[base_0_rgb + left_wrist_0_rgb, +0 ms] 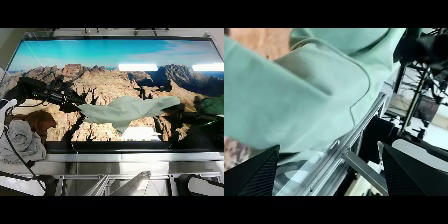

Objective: Fold the shirts.

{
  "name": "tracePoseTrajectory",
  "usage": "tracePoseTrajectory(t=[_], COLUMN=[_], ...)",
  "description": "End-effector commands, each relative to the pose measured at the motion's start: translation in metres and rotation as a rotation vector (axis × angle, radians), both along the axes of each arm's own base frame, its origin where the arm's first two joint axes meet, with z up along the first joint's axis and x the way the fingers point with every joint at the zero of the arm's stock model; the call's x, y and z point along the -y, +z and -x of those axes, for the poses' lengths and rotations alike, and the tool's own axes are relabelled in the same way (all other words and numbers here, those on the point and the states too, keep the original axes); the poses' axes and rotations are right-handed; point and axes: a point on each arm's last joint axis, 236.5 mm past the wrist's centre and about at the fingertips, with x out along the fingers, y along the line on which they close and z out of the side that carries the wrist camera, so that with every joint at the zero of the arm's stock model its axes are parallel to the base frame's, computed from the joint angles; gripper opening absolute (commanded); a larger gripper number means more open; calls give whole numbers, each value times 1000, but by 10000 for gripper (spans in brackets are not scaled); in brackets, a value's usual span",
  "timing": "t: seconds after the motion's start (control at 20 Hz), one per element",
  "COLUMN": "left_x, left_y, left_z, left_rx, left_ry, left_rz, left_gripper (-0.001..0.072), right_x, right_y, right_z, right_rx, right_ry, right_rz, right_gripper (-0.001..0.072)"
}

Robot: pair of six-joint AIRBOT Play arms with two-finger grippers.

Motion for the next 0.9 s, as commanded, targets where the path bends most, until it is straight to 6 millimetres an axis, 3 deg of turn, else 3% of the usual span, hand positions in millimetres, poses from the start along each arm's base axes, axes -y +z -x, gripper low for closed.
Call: tracePoseTrajectory(t=[0.0, 0.1, 0.35, 0.4, 0.45, 0.6, 0.85], left_x=[-17, -26, -42, -45, -48, -47, -26], left_y=[-8, -8, -8, -8, -8, -11, -24], left_z=[7, 4, -2, -3, -4, -7, -20], left_rx=[-36, -35, -31, -25, -22, -8, 44], left_ry=[37, 63, 105, 112, 120, 125, 127], left_rz=[16, 16, 18, 18, 16, 5, -58], left_gripper=[712, 712, 712, 712, 712, 712, 712], right_x=[-60, -85, -127, -134, -141, -161, -186], right_y=[-33, -41, -64, -65, -64, -58, -62], right_z=[41, 36, 34, 34, 34, 27, 25], right_rx=[-78, -71, -110, -116, -117, -102, -121], right_ry=[147, 143, 102, 108, 117, 139, 171], right_rz=[60, 105, 153, 143, 135, 114, 95], right_gripper=[431, 431, 425, 361, 362, 362, 360])
